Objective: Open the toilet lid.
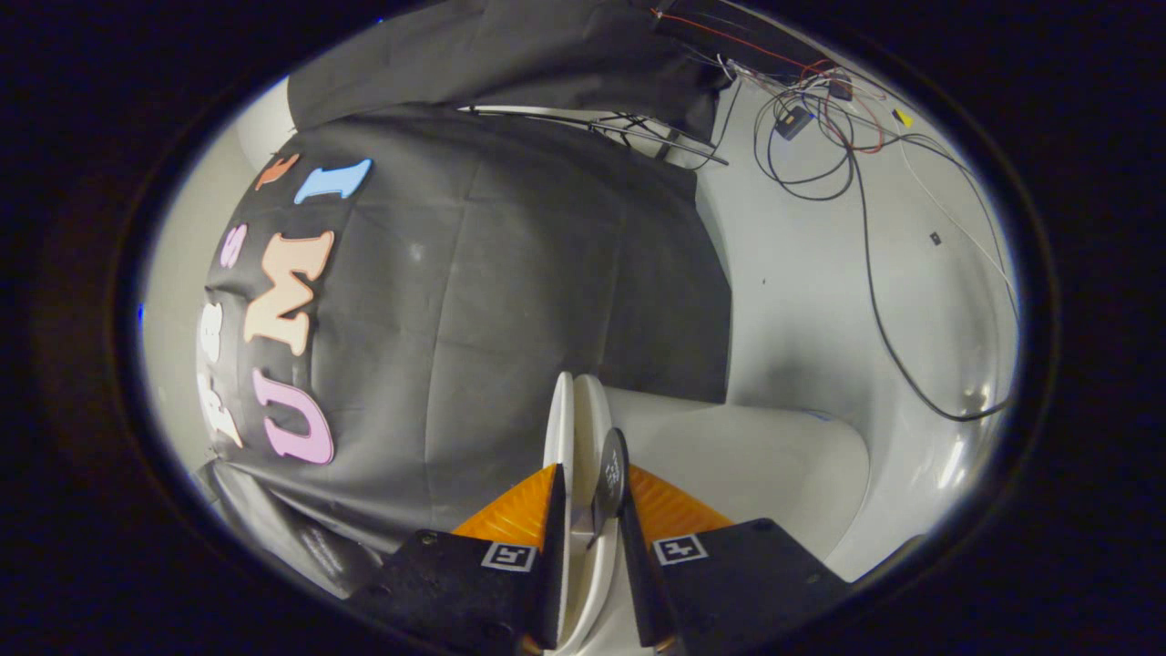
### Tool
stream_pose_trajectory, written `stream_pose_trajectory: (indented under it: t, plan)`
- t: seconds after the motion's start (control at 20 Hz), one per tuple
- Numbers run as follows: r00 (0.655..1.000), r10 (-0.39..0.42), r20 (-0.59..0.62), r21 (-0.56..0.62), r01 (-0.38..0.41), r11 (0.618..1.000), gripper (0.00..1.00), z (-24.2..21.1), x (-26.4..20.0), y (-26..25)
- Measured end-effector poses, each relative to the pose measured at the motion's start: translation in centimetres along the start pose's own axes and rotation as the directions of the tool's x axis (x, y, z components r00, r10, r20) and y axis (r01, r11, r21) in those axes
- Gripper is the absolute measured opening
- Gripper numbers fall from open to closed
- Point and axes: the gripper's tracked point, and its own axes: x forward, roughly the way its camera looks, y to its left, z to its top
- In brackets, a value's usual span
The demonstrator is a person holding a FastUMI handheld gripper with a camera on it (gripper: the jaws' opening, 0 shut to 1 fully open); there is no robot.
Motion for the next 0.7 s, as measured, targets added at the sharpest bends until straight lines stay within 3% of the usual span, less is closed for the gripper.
stream_pose_trajectory:
  t: [0.1, 0.25, 0.4, 0.7]
  plan:
    - [1.000, -0.018, -0.004, 0.016, 0.018, 1.000, 0.28, 0.0, -0.1, -0.5]
    - [0.999, -0.017, -0.045, 0.042, 0.019, 0.999, 0.06, -0.5, 0.2, -0.7]
    - [0.998, -0.001, -0.065, 0.061, 0.005, 0.998, 0.03, -0.4, -0.2, -0.5]
    - [0.995, -0.011, -0.094, -0.066, 0.005, 0.998, 0.03, -0.8, -0.9, 0.0]
